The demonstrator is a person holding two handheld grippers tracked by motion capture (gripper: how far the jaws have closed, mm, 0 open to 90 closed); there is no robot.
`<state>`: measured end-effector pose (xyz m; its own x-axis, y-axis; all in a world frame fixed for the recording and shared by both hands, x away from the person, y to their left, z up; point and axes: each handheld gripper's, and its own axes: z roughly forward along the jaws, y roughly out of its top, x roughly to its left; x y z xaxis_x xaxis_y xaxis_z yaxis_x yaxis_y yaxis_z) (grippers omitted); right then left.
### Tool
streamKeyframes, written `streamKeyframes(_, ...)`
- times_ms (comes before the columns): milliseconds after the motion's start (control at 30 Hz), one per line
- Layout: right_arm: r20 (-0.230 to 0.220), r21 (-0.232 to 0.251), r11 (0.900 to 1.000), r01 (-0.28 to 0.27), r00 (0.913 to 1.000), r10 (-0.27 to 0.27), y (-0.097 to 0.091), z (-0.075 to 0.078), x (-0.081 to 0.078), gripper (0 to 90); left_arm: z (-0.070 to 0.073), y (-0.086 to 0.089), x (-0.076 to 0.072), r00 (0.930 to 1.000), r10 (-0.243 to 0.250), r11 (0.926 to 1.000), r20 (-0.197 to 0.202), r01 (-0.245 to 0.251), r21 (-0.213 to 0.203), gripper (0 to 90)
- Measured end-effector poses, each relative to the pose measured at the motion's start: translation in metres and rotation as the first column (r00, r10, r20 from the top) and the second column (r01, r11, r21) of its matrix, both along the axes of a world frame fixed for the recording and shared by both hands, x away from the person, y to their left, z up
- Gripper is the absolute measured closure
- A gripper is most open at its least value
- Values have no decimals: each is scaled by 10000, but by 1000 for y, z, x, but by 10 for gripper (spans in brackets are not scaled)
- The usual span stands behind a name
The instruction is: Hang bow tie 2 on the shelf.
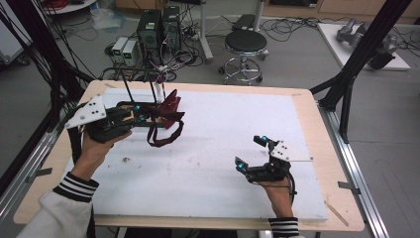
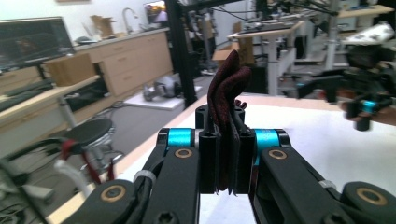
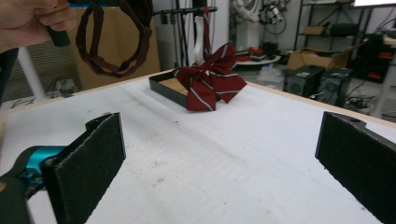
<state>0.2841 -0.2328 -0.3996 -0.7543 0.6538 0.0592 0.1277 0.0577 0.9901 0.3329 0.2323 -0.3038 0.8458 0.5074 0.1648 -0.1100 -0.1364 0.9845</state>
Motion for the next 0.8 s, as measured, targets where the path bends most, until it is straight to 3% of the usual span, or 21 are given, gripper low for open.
streamKeyframes(267, 123, 107, 9973, 729, 9973, -730, -23, -16, -13, 6, 9, 14, 6, 9941, 1041, 9945, 317, -1035, -188, 846)
streamKeyframes(433, 182, 112, 9944, 1050, 9943, -1052, -32, -23, -17, 6, 12, 21, 9, 9848, 1674, 9857, 456, -1664, -253, 846)
streamKeyframes(533, 270, 83, 9923, 1235, 9920, -1236, -36, -27, -19, 6, 14, 25, 11, 9782, 2014, 9794, 513, -2004, -237, 846)
streamKeyframes(800, 274, 283, 9863, 1623, 9862, -1630, -44, -36, -25, 6, 18, 40, 14, 9488, 3061, 9518, 774, -3035, -437, 846)
